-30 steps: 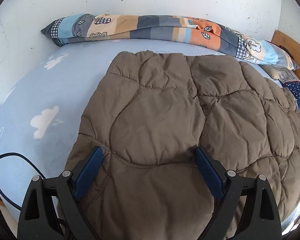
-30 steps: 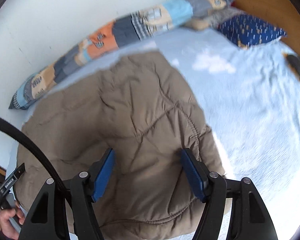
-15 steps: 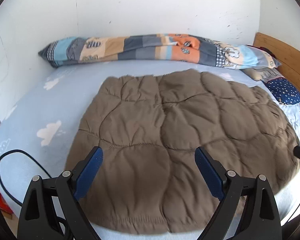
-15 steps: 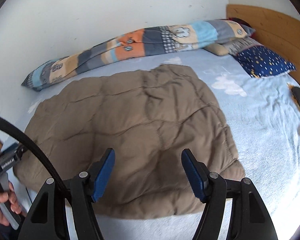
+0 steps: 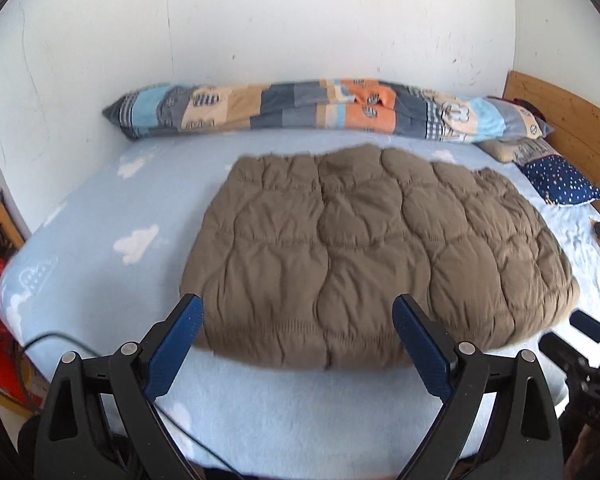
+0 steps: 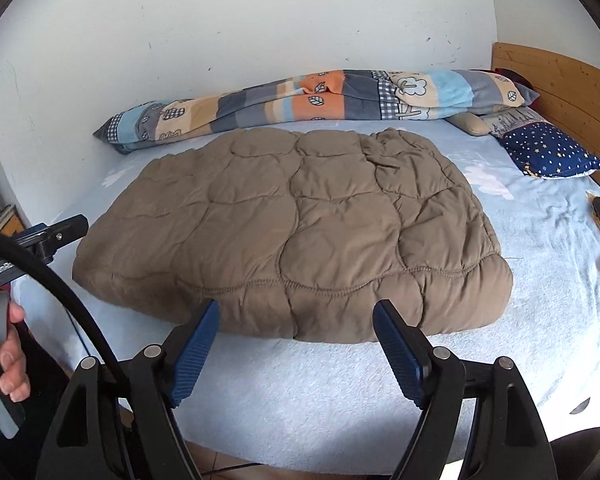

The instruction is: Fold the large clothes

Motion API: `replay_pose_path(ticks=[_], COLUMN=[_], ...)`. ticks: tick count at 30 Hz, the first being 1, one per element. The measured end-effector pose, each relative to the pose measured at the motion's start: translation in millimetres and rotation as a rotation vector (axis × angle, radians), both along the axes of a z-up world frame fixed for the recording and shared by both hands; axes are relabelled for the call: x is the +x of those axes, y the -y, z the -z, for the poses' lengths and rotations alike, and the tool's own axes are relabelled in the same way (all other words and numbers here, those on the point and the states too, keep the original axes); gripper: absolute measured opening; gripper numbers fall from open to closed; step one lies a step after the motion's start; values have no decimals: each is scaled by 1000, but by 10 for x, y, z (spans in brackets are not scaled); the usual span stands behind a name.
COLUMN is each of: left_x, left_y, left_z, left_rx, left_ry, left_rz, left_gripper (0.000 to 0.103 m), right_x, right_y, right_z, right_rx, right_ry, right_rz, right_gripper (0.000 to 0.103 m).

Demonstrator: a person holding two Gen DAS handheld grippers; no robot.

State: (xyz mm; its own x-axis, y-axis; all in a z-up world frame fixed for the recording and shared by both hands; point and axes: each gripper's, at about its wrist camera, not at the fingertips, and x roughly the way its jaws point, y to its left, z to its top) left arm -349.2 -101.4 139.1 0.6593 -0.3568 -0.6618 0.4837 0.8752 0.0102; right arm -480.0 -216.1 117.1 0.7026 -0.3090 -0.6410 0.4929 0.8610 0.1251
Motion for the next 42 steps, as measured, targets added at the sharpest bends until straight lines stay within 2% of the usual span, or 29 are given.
replay_pose_path(ticks=[1,4,10,16,21,24,32,36,42], left_x=[23,77,26,61,112,139,177,143,132], left_y=[11,21,85,101,147,182,172,192,215], left_z=[40,74,113,101,105,139,181,182,201], left_rx=[17,3,43,30,78,134,152,153,174], left_ry=[-43,-84,-32,-13,-2,10,-22,-19,-29], left_rz=[5,24,44,47,17,-8,-9,5,4], left_gripper=[95,95,95,95,95,95,95,95,95], right_x=[10,41,100,158,186,205,238,256,283], right_y=[-12,-6,62,54,80,86,50,47,35], right_z=[9,37,136,199,229,236,245,245,260], right_rx=[-5,-8,18,12,25,28,17,11,-26], right_ry=[-3,-8,-26,-42,-44,-46,-49,-58,-91], right_rz=[-3,0,12,2,6,6,-5,-1,20], right_gripper=[83,83,84,84,84,84,84,90,93])
